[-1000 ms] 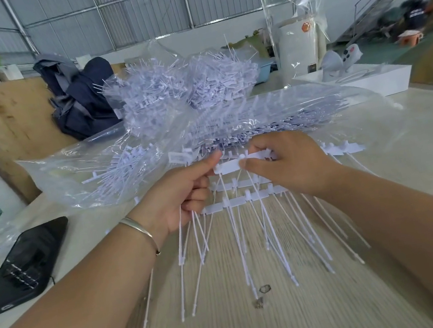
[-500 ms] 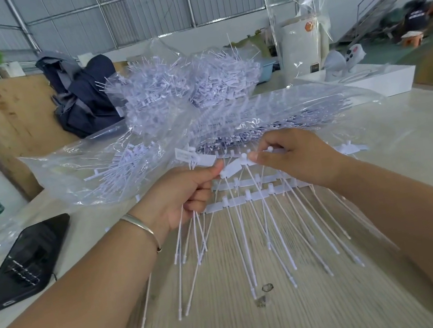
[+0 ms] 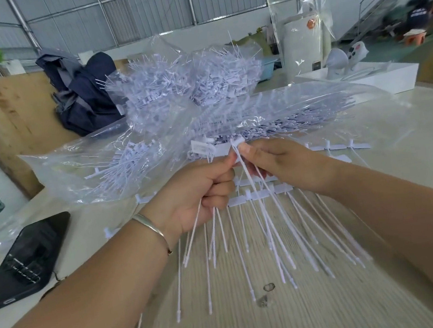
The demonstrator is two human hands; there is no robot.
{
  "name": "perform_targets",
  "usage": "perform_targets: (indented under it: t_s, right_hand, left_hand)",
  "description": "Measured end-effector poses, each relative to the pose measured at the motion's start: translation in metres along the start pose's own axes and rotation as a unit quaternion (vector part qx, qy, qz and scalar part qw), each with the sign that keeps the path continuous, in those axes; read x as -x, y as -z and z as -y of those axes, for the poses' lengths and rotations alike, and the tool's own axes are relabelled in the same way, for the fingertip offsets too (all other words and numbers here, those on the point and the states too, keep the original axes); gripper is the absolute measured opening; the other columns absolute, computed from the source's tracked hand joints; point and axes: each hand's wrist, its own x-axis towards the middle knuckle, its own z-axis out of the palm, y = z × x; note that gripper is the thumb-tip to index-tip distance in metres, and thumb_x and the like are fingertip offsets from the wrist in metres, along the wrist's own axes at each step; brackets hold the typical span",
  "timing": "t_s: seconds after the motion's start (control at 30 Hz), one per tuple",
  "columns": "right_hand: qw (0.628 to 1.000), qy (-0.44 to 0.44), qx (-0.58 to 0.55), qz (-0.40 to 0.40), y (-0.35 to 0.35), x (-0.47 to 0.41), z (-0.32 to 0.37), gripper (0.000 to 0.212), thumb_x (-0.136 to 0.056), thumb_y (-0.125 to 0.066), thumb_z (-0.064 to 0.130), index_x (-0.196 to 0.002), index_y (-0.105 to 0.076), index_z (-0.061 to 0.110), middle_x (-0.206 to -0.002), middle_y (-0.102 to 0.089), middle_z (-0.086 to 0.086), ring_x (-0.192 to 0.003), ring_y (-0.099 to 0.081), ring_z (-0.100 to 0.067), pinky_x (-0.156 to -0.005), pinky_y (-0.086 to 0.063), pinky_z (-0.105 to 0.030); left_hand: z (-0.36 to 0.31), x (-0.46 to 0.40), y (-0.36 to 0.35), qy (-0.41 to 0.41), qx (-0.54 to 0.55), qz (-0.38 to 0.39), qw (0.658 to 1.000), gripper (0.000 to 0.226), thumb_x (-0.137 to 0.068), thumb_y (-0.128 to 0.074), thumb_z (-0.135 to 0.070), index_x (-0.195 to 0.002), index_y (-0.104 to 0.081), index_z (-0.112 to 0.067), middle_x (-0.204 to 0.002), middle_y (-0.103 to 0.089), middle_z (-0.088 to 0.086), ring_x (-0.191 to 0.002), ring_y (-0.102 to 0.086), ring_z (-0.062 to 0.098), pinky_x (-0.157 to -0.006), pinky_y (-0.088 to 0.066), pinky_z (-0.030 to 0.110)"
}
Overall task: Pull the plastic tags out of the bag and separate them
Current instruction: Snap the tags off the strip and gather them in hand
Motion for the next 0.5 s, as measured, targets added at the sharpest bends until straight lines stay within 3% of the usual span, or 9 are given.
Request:
perform_targets:
  t_s: [0.1,0.2,0.27,0.33,0.5]
  right_hand:
    - [1.000,0.006,0.013,0.001,-0.001,0.000,0.001,0.059,-0.084,-0.034,0.062,-0.075,-0.057,0.008,-0.073,-0.052,-0.006,-0.066,-0.047,-0.010,-0.068,-0.038,-0.021]
    - [1.000,0.007,0.001,-0.025,-0.001,0.000,0.000,0.053,-0.084,-0.037,0.061,-0.070,-0.057,0.013,-0.069,-0.046,-0.004,-0.060,-0.042,-0.007,-0.063,-0.037,-0.021]
    - [0.997,-0.005,0.028,-0.066,0.002,-0.001,-0.004,0.057,-0.087,-0.045,0.059,-0.074,-0.053,0.003,-0.061,-0.042,0.003,-0.056,-0.039,-0.007,-0.061,-0.034,-0.025]
    - [0.992,-0.021,0.066,-0.105,0.005,-0.002,-0.009,0.052,-0.086,-0.055,0.056,-0.075,-0.053,0.005,-0.050,-0.040,0.012,-0.049,-0.036,-0.004,-0.060,-0.032,-0.025]
    - [0.978,-0.065,0.130,-0.147,0.013,-0.005,-0.013,0.036,-0.082,-0.063,0.053,-0.076,-0.058,0.018,-0.057,-0.048,0.009,-0.060,-0.048,-0.008,-0.092,-0.037,-0.040]
  left_hand:
    - [0.000,0.001,0.001,0.003,0.012,0.007,1.000,0.015,-0.081,-0.062,-0.031,-0.073,-0.053,-0.020,-0.049,-0.030,-0.011,-0.037,-0.020,-0.001,-0.033,-0.011,0.013]
    - [-0.002,0.000,-0.001,0.006,0.022,-0.013,1.000,0.019,-0.083,-0.063,-0.035,-0.079,-0.065,-0.017,-0.059,-0.055,-0.006,-0.035,-0.023,0.000,-0.031,-0.015,0.012]
    - [-0.003,-0.001,-0.002,0.016,0.042,-0.033,0.998,0.026,-0.081,-0.065,-0.040,-0.081,-0.058,-0.015,-0.069,-0.061,0.000,-0.034,-0.022,0.001,-0.028,-0.017,0.012]
    - [-0.004,-0.001,-0.001,0.027,0.053,-0.048,0.997,0.025,-0.089,-0.060,-0.036,-0.080,-0.048,-0.016,-0.064,-0.061,0.000,-0.032,-0.021,0.001,-0.028,-0.015,0.013]
    - [-0.002,-0.001,0.004,0.021,0.016,-0.092,0.995,0.014,-0.095,-0.056,-0.021,-0.083,-0.056,-0.013,-0.049,-0.043,-0.007,-0.034,-0.021,0.002,-0.030,-0.012,0.014]
